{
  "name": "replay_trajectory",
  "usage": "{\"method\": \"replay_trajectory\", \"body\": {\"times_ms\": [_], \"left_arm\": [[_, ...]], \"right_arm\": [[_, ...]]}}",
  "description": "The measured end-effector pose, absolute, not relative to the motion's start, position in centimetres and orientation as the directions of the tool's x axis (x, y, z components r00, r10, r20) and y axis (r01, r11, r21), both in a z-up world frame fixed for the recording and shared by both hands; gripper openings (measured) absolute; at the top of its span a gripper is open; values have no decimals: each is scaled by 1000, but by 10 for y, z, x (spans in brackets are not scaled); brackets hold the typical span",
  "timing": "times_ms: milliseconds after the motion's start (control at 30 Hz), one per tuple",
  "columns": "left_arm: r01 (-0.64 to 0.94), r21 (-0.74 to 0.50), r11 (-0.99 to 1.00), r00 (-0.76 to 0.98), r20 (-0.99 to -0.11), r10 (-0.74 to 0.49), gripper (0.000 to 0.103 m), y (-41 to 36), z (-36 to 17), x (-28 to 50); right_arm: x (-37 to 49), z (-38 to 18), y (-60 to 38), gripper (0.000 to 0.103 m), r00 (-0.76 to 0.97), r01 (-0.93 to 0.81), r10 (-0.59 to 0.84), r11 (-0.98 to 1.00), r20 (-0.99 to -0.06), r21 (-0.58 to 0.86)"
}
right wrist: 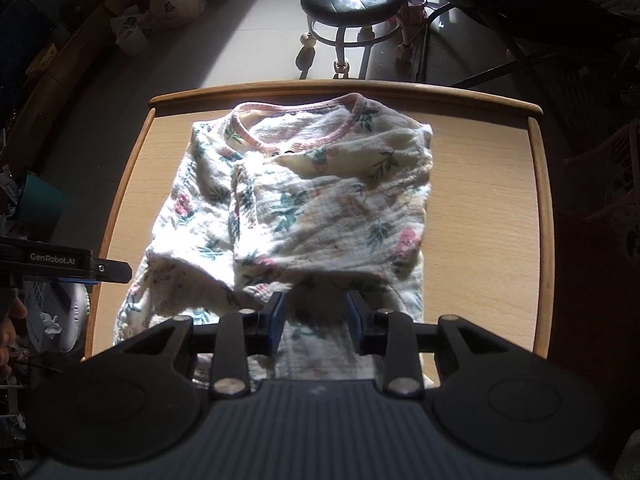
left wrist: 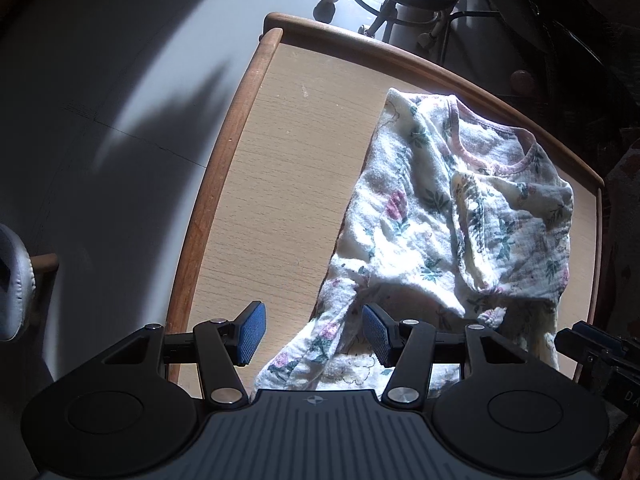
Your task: Fold clothes
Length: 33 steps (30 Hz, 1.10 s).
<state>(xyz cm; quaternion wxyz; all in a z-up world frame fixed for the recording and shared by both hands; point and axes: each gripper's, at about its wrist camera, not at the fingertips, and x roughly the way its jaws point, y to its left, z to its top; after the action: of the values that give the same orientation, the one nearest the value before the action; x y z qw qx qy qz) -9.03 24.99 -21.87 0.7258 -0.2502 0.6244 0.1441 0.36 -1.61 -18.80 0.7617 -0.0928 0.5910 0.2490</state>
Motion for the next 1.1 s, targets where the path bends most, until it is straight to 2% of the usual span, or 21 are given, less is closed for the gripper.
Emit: {"method": "replay_trajectory", "body": {"times_ms": [333, 1100], "left_arm": [[-437, -176, 882, 177, -978, -108, 56, 229, -242, -122], [-382, -110, 918, 188, -981, -39, 56, 219, -252, -136]], "right_arm": [[-21, -213, -92, 35, 137, -379, 222, 912, -965, 156], [-29, -253, -90, 35, 143, -404, 176, 908, -974, 105]]}}
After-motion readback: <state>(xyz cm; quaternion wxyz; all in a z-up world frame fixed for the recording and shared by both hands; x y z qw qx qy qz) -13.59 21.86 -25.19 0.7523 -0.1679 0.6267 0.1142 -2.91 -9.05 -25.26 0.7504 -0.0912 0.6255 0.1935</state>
